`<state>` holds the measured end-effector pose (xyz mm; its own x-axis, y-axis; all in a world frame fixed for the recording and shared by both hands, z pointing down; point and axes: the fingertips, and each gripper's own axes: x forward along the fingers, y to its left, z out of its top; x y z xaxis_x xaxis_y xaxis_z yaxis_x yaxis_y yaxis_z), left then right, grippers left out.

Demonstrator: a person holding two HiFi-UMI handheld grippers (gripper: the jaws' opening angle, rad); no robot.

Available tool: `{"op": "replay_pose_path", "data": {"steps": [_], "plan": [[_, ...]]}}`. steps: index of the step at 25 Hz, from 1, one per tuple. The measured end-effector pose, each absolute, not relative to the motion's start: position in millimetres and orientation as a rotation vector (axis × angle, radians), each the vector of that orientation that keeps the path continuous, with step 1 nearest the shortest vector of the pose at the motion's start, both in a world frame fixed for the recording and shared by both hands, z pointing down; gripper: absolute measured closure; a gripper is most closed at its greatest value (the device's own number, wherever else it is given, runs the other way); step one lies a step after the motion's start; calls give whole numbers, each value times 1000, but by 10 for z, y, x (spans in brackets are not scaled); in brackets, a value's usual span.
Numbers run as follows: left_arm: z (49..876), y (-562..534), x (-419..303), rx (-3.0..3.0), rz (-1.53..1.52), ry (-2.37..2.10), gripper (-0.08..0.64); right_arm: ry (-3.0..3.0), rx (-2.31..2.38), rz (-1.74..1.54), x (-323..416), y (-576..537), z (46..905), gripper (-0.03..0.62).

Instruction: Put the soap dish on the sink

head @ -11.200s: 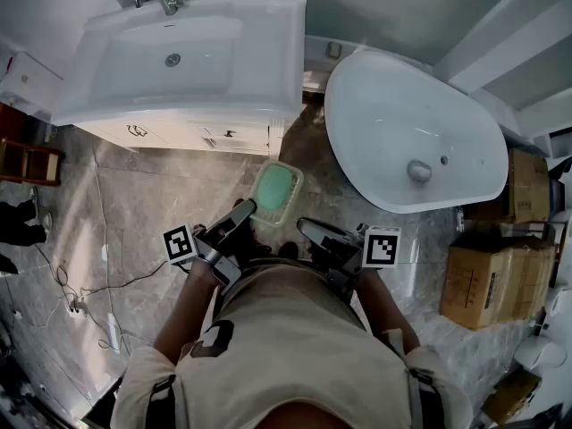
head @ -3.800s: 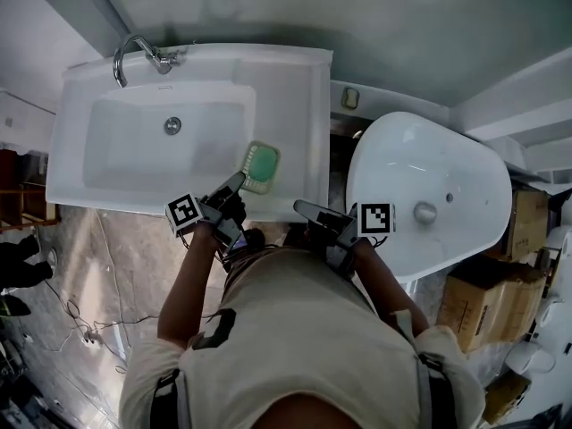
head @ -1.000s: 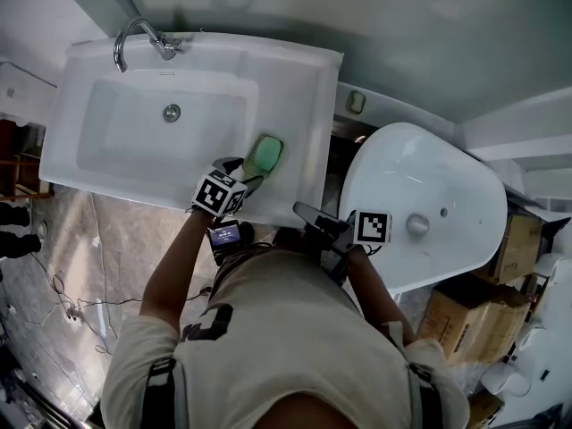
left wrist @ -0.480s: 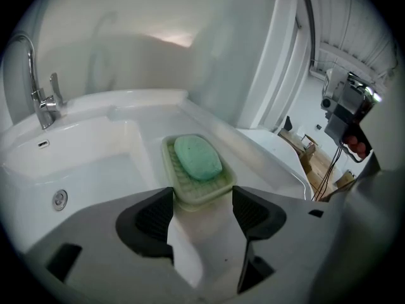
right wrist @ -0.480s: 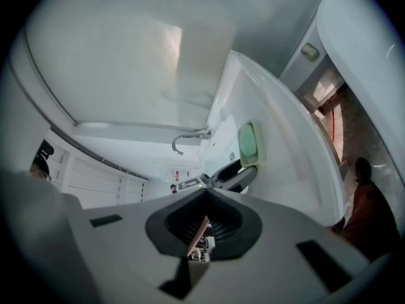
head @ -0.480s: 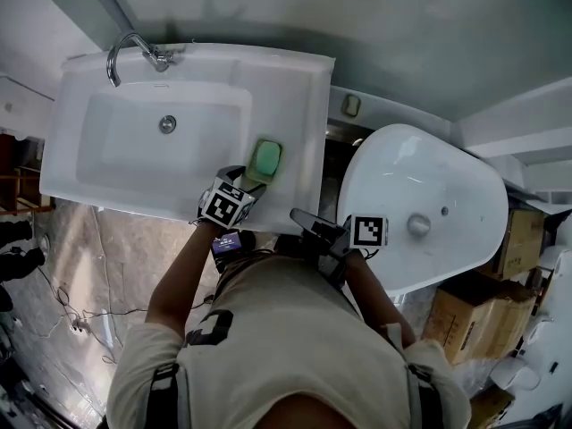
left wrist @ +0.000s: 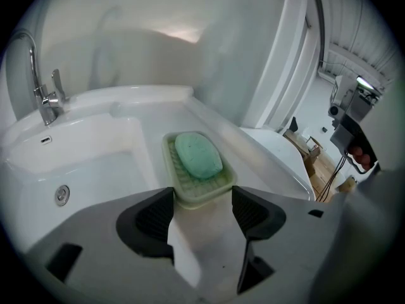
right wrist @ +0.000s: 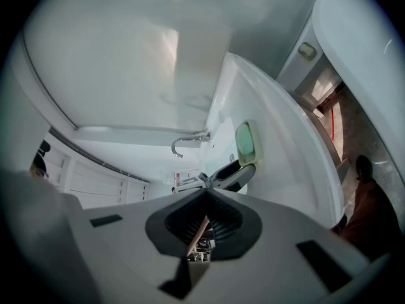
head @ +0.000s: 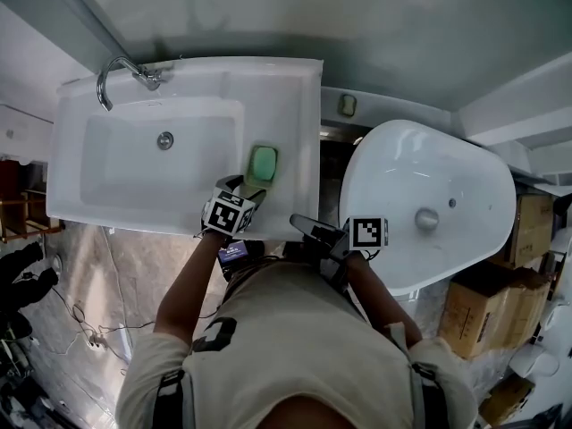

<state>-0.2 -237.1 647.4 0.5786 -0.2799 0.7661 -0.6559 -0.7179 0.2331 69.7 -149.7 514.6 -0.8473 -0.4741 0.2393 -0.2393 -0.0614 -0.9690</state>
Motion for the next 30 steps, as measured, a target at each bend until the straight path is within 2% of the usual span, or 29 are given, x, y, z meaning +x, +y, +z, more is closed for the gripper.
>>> {"op": "replay_pose_path", "data": {"steps": [30], "plan": [[6614,-2624,204,2285,1124,-842,262,2020,-817,-2076,916,-1600,5233,581]]}}
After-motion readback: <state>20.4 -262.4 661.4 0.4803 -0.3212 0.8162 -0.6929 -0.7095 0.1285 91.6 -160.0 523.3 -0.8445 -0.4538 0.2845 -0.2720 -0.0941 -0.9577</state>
